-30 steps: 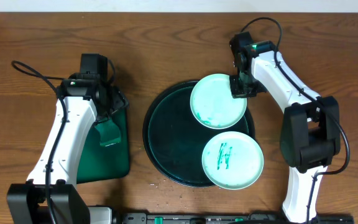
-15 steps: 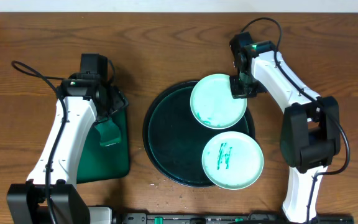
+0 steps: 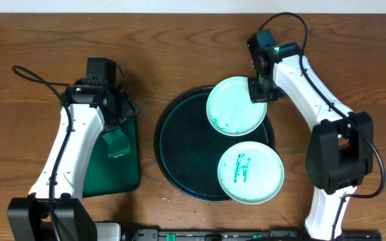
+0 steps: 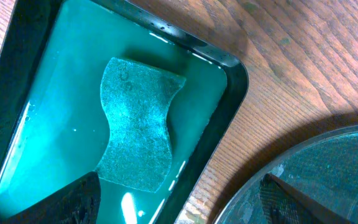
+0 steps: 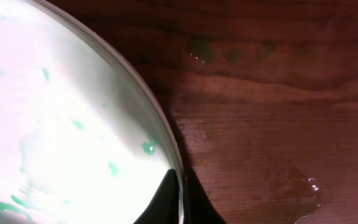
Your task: Clean dirty plates on tray and stack at the side
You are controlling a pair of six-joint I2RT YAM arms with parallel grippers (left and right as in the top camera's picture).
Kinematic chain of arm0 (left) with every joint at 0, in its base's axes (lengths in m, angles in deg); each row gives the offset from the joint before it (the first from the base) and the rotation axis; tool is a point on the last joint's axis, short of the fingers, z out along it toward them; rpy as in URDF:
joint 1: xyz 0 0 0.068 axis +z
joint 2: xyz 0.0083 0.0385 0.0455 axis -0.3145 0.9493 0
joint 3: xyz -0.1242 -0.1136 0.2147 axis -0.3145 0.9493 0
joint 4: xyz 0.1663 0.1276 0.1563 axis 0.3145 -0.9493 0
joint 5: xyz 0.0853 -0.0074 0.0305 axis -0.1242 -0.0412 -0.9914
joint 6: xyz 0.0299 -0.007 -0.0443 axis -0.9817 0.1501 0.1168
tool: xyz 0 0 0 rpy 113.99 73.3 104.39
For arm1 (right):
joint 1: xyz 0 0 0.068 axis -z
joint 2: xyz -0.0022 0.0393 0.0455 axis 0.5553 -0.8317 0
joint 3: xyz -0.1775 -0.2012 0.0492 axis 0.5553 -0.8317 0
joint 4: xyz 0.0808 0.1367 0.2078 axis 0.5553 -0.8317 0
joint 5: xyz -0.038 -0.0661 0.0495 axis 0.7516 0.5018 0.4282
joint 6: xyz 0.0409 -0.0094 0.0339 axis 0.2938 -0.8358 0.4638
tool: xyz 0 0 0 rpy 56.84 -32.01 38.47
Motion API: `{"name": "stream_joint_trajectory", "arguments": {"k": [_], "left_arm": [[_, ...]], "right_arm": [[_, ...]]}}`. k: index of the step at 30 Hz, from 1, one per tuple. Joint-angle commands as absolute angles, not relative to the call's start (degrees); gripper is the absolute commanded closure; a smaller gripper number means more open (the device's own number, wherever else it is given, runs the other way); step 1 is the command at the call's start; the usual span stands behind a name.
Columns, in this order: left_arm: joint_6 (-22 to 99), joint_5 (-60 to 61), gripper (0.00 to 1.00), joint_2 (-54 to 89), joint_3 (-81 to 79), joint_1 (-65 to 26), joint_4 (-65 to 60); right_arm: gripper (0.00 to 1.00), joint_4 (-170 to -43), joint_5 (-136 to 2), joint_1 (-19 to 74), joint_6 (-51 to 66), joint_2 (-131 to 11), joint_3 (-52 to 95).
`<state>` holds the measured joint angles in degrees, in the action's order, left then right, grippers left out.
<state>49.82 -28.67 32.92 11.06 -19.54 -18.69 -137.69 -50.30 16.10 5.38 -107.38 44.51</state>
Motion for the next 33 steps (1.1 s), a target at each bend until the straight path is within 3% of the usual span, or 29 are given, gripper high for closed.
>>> {"name": "stream_joint_trajectory", "arguments": {"k": [1, 33], "left_arm": [[49.5, -28.9, 0.18, 32.8, 10.2, -19.3, -18.8], [49.5, -28.9, 0.18, 32.8, 10.2, -19.3, -18.2]], "right_arm": [[0.98, -137.9, -48.8, 16.0, 6.2, -105.8, 44.3], [0.98, -141.7, -40.3, 11.5, 5.0, -105.1, 44.3]]}}
